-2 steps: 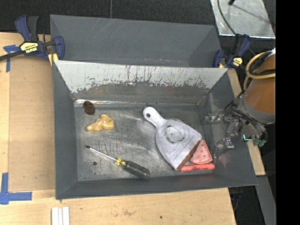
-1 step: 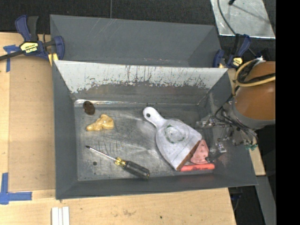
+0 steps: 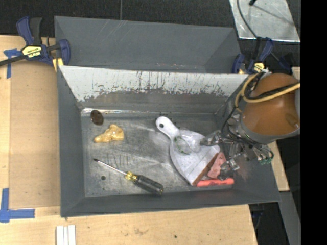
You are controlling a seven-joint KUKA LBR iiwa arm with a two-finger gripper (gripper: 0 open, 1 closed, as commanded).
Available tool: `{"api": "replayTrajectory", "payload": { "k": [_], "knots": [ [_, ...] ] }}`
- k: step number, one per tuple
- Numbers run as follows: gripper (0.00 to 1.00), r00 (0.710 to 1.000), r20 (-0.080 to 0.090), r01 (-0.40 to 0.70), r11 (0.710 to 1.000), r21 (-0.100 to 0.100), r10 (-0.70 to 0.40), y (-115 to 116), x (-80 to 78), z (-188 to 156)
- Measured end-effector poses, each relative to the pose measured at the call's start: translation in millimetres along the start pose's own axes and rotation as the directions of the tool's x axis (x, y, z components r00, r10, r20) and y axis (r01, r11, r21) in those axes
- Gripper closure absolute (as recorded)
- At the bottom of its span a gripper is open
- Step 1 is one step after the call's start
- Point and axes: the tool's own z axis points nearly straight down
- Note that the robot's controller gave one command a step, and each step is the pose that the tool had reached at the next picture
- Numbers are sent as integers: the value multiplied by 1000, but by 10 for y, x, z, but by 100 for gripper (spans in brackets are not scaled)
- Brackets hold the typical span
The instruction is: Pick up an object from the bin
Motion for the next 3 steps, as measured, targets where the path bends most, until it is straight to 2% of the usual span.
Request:
{"api": "replayTrajectory", "payload": {
  "k": [1,2,3],
  "knots": [
    [0,998,-1,-56,998,-1,56,38,-160,315],
    [100,994,19,105,994,11,-105,-70,78,311],
    [100,994,19,106,994,11,-106,-70,77,311]
  ]
}}
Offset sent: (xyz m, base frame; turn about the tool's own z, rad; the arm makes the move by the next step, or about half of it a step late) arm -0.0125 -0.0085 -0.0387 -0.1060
